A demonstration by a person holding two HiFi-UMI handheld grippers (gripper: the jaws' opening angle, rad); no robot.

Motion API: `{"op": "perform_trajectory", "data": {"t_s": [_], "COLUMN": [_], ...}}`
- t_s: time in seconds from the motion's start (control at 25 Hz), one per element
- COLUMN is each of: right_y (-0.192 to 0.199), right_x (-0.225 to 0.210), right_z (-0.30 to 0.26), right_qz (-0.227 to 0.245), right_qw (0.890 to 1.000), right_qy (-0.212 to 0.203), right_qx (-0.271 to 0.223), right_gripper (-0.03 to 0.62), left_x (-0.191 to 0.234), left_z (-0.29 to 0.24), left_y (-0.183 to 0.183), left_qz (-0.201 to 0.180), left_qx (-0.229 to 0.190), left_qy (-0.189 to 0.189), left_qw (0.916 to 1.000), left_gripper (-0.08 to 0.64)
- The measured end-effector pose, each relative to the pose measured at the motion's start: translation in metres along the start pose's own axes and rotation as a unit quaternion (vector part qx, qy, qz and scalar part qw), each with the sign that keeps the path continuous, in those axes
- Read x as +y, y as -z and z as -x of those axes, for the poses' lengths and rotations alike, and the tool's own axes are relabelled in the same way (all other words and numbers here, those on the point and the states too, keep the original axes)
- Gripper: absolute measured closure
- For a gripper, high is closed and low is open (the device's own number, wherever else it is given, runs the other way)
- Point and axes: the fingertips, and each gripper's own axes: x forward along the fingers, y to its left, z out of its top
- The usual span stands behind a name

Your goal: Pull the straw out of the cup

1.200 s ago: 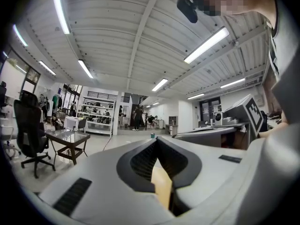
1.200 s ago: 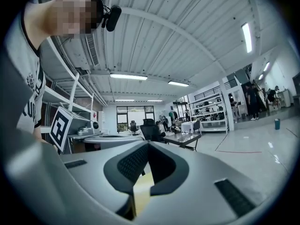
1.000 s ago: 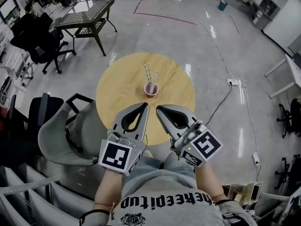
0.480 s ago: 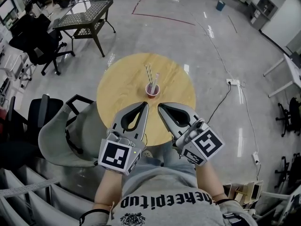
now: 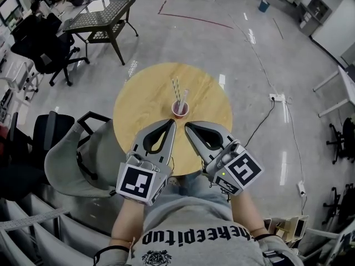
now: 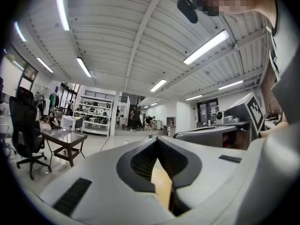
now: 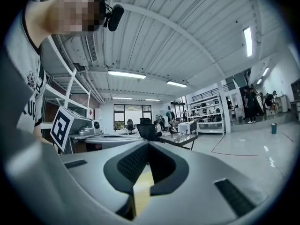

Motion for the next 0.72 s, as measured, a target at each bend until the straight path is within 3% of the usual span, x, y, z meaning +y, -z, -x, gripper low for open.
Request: {"op": "perform_trajectory", "data": {"t_s": [0.72], "right_y": [-0.002], "right_x": [-0.049], "right_z": [-0.016], "right_qz": [-0.001], "right_qw": [1.0], "right_qy": [-0.021], "right_qx": [0.004], "right_gripper": [0.581], "left_x": [0.013], "left_z": [-0.05], "left_y": [0.0], "left_qz": [0.003], "left_qx": [0.005], "left_qy": [-0.016], "left_qw": [0.9999], "left_gripper": [0.537]}}
